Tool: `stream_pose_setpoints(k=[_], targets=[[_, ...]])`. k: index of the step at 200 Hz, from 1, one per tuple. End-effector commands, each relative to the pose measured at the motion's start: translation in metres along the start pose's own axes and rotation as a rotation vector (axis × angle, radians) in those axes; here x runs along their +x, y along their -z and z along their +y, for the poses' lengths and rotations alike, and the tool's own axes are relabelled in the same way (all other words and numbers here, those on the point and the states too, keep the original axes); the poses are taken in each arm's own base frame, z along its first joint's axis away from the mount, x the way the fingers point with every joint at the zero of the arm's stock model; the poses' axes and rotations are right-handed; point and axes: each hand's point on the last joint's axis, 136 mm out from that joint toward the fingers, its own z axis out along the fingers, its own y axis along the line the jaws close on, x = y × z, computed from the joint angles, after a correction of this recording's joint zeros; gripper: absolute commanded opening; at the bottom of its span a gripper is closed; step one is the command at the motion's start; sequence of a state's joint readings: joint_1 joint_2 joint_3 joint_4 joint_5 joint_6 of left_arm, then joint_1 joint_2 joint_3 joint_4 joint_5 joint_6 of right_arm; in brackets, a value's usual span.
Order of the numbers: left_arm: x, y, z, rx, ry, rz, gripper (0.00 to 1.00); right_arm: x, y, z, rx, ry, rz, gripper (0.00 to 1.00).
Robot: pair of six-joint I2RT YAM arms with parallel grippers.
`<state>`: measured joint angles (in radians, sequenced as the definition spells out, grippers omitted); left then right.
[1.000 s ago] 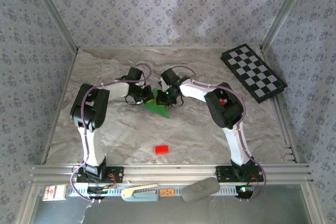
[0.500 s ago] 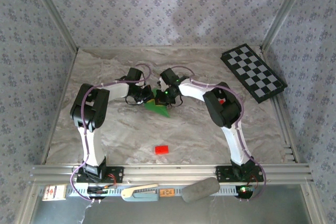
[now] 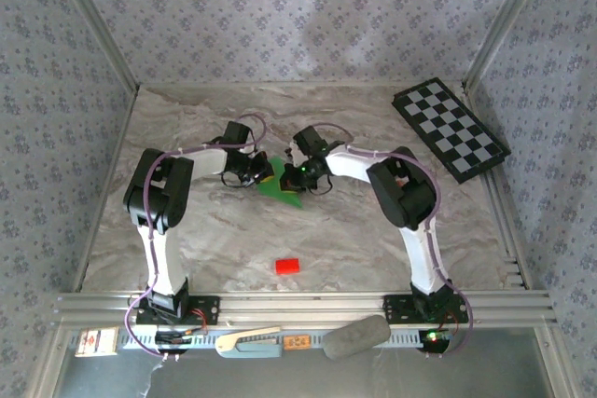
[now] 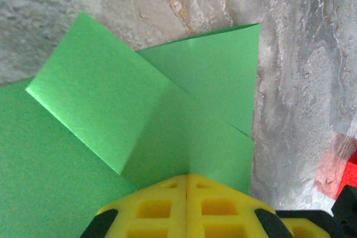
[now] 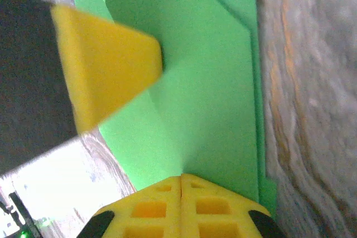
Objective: Fold a paper plane with a square sheet of paper (pick it up from the middle)
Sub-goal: Fourth fold the wing at the center of the table.
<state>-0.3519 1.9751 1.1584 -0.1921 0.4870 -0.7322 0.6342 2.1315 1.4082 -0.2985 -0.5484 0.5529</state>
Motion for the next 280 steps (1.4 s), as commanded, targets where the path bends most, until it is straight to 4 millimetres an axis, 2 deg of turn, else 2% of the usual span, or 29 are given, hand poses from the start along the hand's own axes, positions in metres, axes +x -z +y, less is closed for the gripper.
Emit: stream_pose_setpoints(k=[1, 42, 46, 78, 100, 123, 149, 166, 179, 200, 214, 220, 234, 280], targets=[[0.024, -0.017, 0.083, -0.250, 0.096, 0.058, 0.04, 0.056, 0.004, -0.024, 0.058, -0.085, 0.157, 0.01], [0.023, -0.017, 0.082, -0.246, 0.094, 0.059, 0.04, 0.069, 0.019, -0.031, 0.062, -0.118, 0.139, 0.02], [0.022, -0.016, 0.082, -0.246, 0.094, 0.059, 0.04, 0.081, 0.018, -0.039, 0.077, -0.135, 0.159, 0.02], [0.021, -0.015, 0.076, -0.227, 0.083, 0.059, 0.04, 0.099, 0.024, -0.050, 0.081, -0.162, 0.174, 0.03], [0.018, -0.013, 0.066, -0.195, 0.063, 0.061, 0.04, 0.100, 0.032, -0.049, 0.056, -0.158, 0.147, 0.04], [0.010, -0.005, 0.040, -0.130, 0.026, 0.047, 0.06, 0.077, 0.046, -0.030, 0.002, -0.099, 0.053, 0.06], [-0.003, 0.019, -0.014, -0.004, -0.023, 0.009, 0.11, 0.045, 0.062, -0.010, -0.026, -0.017, -0.068, 0.14], [-0.014, 0.042, -0.045, 0.057, -0.048, -0.045, 0.19, 0.025, 0.069, -0.002, -0.034, 0.011, -0.141, 0.23], [-0.022, 0.058, -0.058, 0.077, -0.050, -0.092, 0.27, 0.011, 0.070, 0.001, -0.037, 0.020, -0.178, 0.29], [-0.029, 0.080, -0.059, 0.083, -0.002, -0.153, 0.41, -0.010, 0.070, 0.005, -0.040, 0.025, -0.224, 0.36], [-0.032, 0.090, -0.054, 0.092, 0.033, -0.182, 0.47, -0.018, 0.064, 0.005, -0.055, 0.021, -0.227, 0.41], [-0.033, 0.093, -0.051, 0.095, 0.043, -0.190, 0.49, -0.030, 0.067, 0.013, -0.069, 0.033, -0.248, 0.42], [-0.033, 0.102, -0.045, 0.101, 0.068, -0.214, 0.53, -0.037, 0.059, 0.013, -0.074, 0.047, -0.238, 0.44], [-0.023, 0.105, -0.022, 0.131, 0.147, -0.218, 0.61, -0.051, 0.037, 0.008, -0.068, 0.076, -0.195, 0.42]])
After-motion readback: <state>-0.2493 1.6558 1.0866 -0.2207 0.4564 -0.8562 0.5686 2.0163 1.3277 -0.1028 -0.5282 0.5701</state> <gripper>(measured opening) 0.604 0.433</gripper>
